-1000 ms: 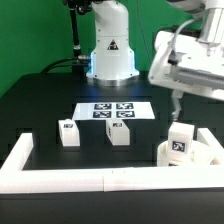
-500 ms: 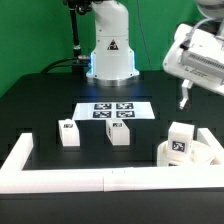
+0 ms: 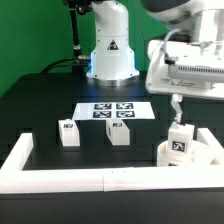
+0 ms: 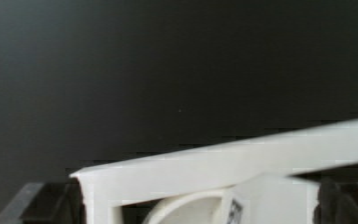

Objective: Assemble stool

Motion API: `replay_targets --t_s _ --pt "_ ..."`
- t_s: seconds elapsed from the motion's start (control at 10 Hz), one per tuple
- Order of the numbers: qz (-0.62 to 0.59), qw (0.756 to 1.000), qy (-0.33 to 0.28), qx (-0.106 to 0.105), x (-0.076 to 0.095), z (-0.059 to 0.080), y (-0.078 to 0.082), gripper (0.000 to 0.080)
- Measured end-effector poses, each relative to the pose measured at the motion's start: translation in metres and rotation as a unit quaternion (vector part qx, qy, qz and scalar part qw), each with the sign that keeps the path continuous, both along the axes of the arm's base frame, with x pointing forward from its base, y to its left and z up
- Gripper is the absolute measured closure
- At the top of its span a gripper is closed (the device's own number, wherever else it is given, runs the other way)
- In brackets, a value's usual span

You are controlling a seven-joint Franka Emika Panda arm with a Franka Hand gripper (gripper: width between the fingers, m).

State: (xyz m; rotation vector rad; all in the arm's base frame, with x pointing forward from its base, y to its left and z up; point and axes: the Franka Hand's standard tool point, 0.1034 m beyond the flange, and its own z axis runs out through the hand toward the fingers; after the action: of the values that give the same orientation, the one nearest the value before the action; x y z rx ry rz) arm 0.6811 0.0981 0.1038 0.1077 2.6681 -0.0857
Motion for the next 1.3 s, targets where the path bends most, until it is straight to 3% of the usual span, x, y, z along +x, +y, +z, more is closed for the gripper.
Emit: replay_targets --t_s 0.4,0.6,0.8,1.0,1.3 --pt "-0.074 0.994 -0.061 0.055 0.009 0.012 0.015 0.0151" --pt "-0.105 0.991 -0.066 0.056 0.010 0.012 0.010 0.0151" --pt "-0.126 0.989 -0.059 0.055 0.005 0.007 0.017 0.0151" --pt "-0.115 0.988 -0.059 0.078 0.001 0.009 0.011 0.0151" --pt "-0.117 0.989 -0.057 0.075 0.000 0.007 0.011 0.0151"
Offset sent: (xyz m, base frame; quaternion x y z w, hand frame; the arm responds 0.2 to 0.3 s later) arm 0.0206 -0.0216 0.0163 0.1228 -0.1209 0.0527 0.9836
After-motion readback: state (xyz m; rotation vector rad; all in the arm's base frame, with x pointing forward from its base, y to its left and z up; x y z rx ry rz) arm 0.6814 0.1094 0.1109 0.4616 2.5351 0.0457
